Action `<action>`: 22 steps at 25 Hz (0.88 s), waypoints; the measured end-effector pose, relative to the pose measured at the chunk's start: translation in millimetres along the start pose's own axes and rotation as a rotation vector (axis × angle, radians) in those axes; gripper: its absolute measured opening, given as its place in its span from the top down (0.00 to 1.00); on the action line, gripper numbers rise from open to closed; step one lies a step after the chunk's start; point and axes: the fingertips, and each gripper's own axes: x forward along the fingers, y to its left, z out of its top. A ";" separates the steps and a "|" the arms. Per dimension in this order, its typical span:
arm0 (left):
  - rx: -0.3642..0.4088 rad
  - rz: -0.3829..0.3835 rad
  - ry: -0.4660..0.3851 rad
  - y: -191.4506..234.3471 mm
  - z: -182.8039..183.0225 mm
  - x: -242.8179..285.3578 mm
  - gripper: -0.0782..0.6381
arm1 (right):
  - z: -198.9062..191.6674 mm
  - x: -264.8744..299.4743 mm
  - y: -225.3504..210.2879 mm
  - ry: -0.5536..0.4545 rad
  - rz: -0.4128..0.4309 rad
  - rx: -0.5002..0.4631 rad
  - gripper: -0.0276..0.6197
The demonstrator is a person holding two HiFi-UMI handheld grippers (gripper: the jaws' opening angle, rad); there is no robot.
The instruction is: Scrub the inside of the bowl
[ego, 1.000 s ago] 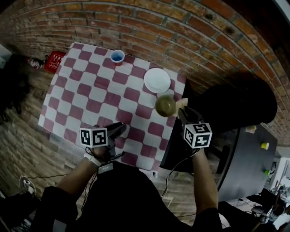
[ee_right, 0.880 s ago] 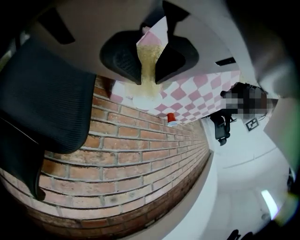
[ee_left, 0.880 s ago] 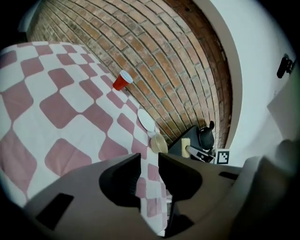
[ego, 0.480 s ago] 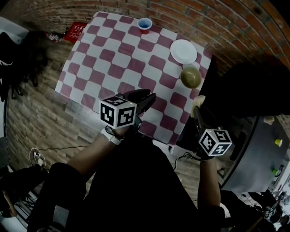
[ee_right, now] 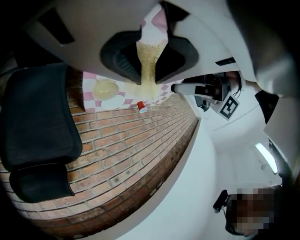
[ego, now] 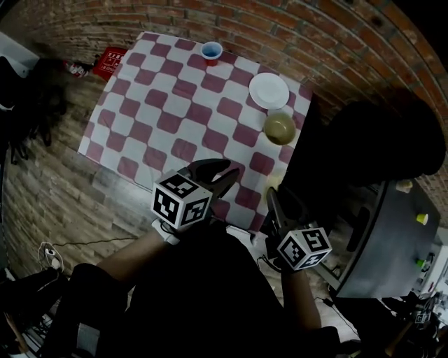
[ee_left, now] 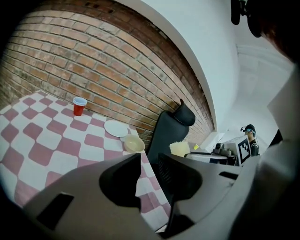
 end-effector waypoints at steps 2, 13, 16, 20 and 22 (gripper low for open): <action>0.011 -0.003 0.004 -5.1 -1.1 -0.2 0.72 | 12.2 -5.1 7.4 -0.043 0.016 0.002 0.80; 0.029 -0.052 0.050 -38.0 -20.7 13.6 0.72 | 43.3 -17.3 24.3 -0.157 0.073 -0.008 0.80; 0.030 -0.050 0.052 -37.3 -18.9 14.4 0.72 | 44.0 -18.5 20.7 -0.163 0.071 -0.004 0.80; 0.016 -0.039 0.049 -31.4 -16.8 14.3 0.72 | 46.5 -18.6 18.1 -0.165 0.073 -0.003 0.80; 0.010 -0.033 0.048 -28.9 -17.1 14.4 0.72 | 47.7 -18.6 17.7 -0.169 0.075 -0.004 0.80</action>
